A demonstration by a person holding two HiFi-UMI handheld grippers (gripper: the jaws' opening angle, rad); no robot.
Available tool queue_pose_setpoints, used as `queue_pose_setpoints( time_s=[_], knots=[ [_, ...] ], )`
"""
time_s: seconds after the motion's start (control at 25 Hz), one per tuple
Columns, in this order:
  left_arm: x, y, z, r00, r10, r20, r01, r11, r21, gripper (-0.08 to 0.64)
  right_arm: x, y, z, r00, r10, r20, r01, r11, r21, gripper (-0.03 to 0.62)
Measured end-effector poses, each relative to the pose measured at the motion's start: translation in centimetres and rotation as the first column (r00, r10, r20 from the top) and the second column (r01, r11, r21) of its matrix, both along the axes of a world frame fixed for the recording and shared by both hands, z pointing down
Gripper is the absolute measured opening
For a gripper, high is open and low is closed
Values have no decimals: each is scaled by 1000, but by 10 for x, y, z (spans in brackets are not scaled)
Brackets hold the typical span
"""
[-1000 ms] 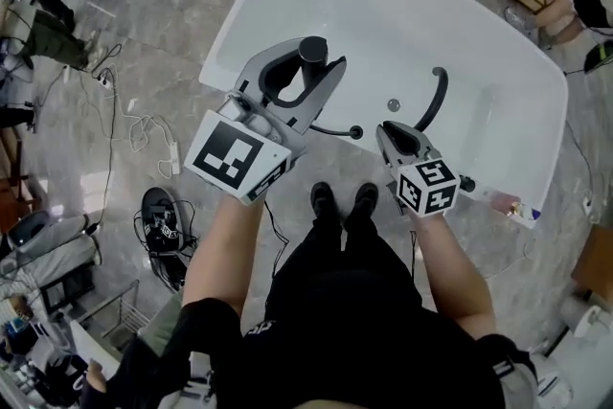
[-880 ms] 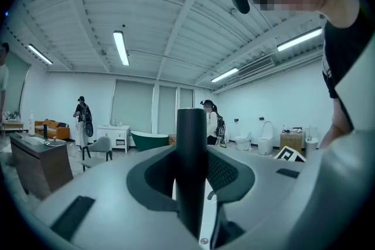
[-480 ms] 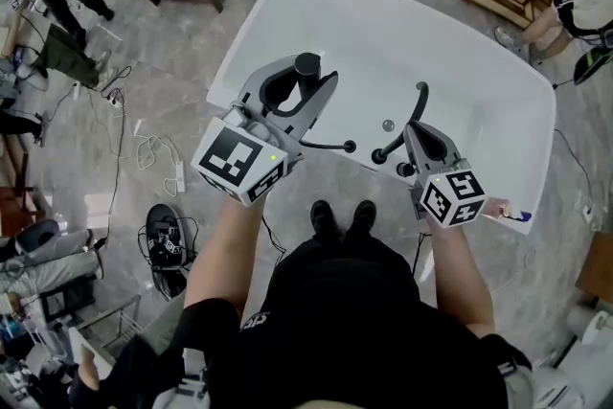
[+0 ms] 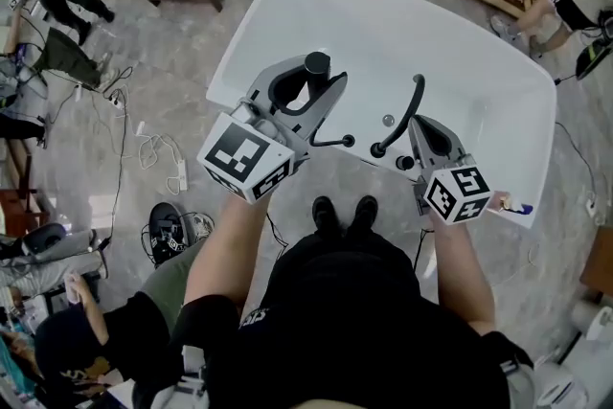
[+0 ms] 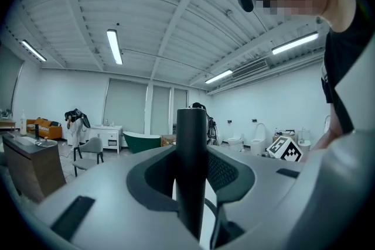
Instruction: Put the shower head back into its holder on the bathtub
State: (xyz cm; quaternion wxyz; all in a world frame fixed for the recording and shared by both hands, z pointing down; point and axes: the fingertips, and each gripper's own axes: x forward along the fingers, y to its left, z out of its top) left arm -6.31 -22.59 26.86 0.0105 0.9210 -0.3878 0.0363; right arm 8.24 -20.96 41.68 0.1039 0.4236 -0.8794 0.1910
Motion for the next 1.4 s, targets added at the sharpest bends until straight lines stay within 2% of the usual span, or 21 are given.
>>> queue_pose_setpoints(
  time_s=[0.2, 0.4, 0.64, 0.96, 1.16, 1.4],
  knots=[
    [11, 1, -17, 999, 25, -21, -25, 999, 24, 130, 7, 1, 0, 1000, 6, 12, -6, 1000, -7, 15],
    [18, 2, -4, 999, 37, -16, -37, 999, -14, 129, 10, 3, -5, 1000, 14, 12, -14, 1000, 2, 15],
    [37, -10, 56, 998, 56, 21, -54, 992, -111, 129, 28, 3, 9, 999, 38, 5, -38, 999, -27, 15],
    [48, -19, 146, 998, 53, 25, -46, 970, -240, 129, 42, 9, 50, 998, 56, -5, -56, 993, -100, 15],
    [50, -34, 215, 999, 42, 32, -29, 945, -327, 130, 42, 7, 80, 998, 56, 8, -54, 989, -135, 15],
    [52, -42, 299, 999, 17, 48, 7, 892, -452, 132, 49, 14, 119, 998, 60, 12, -57, 979, -197, 15]
  ],
)
